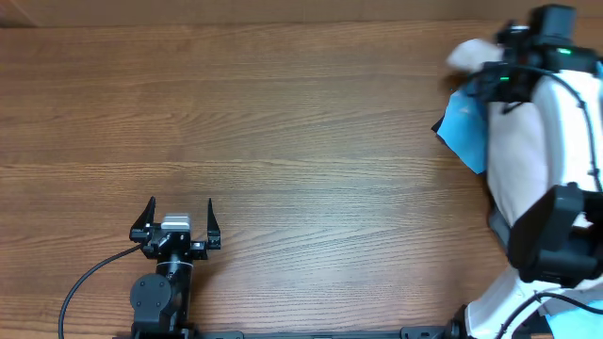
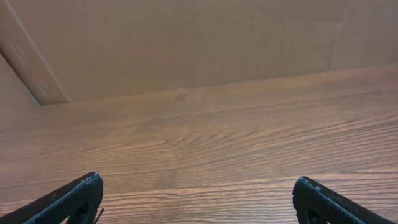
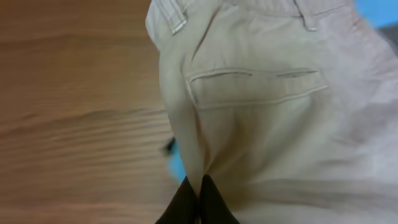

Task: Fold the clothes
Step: 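Grasp the khaki shorts waistband with the right gripper, then drag the khaki shorts left onto the open table and release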

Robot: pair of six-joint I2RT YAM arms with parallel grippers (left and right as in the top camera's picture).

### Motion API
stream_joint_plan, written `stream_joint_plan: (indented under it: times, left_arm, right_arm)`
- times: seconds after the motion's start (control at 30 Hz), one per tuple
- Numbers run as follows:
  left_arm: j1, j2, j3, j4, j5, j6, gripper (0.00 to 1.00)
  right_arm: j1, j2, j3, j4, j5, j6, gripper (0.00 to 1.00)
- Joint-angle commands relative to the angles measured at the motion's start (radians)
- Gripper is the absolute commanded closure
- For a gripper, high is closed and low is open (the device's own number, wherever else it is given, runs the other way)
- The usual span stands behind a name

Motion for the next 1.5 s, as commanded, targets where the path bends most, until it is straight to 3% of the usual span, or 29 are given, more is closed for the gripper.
stream_joint_plan:
  times: [0.0, 0.2, 0.63, 0.7, 0.77, 0.83, 0.9, 1.13, 1.2, 1.23, 1.27, 1.47]
  left_arm:
    - [-0.006, -0.01, -0.004, 0.004, -0.012, 0.016, 0.0]
    - [-0.006, -0.01, -0.004, 0.004, -0.012, 0.016, 0.0]
    - [-0.006, -0.01, -0.004, 0.004, -0.012, 0.016, 0.0]
    - [-0.006, -0.01, -0.004, 0.004, -0.012, 0.016, 0.0]
    - [-0.006, -0.01, -0.004, 0.004, -0.012, 0.016, 0.0]
    - [-0.006, -0.01, -0.004, 0.004, -0.012, 0.016, 0.0]
    - [-0.006, -0.01, -0.004, 0.004, -0.012, 0.016, 0.0]
    - [-0.006, -0.01, -0.004, 0.004, -0.012, 0.016, 0.0]
    - [-0.006, -0.01, -0.004, 0.004, -0.012, 0.016, 0.0]
    - [-0.006, -0.01, -0.004, 0.004, -0.012, 0.016, 0.0]
    - [-0.006, -0.01, -0.004, 0.004, -0.012, 0.016, 0.0]
    - [-0.006, -0.01, -0.004, 0.004, -0.012, 0.016, 0.0]
  right_arm:
    - [0.136, -0.035, 0.029, -0.021, -0.095, 0.097, 0.96]
    - [0.364, -0.03, 0.0, -0.012, -0.245, 0.236, 0.96]
    - [0.881, 0.116, -0.047, 0.092, -0.261, 0.386, 0.93]
    - [0.94, 0.131, -0.047, 0.098, -0.266, 0.399, 0.79]
    - [0.994, 0.139, -0.047, 0.101, -0.253, 0.399, 0.6]
    - [1.023, 0.139, -0.047, 0.105, -0.204, 0.399, 0.53]
    - [1.032, 0.139, -0.047, 0.111, -0.167, 0.399, 0.44]
    - [0.924, 0.102, -0.043, 0.037, -0.19, 0.399, 0.44]
    - [0.864, 0.072, -0.043, -0.031, -0.214, 0.4, 0.24]
    - [0.835, 0.058, -0.043, -0.07, -0.213, 0.399, 0.04]
    - [0.807, 0.048, -0.043, -0.109, -0.213, 0.399, 0.0]
    - [0.599, 0.03, -0.043, -0.351, -0.075, 0.398, 0.0]
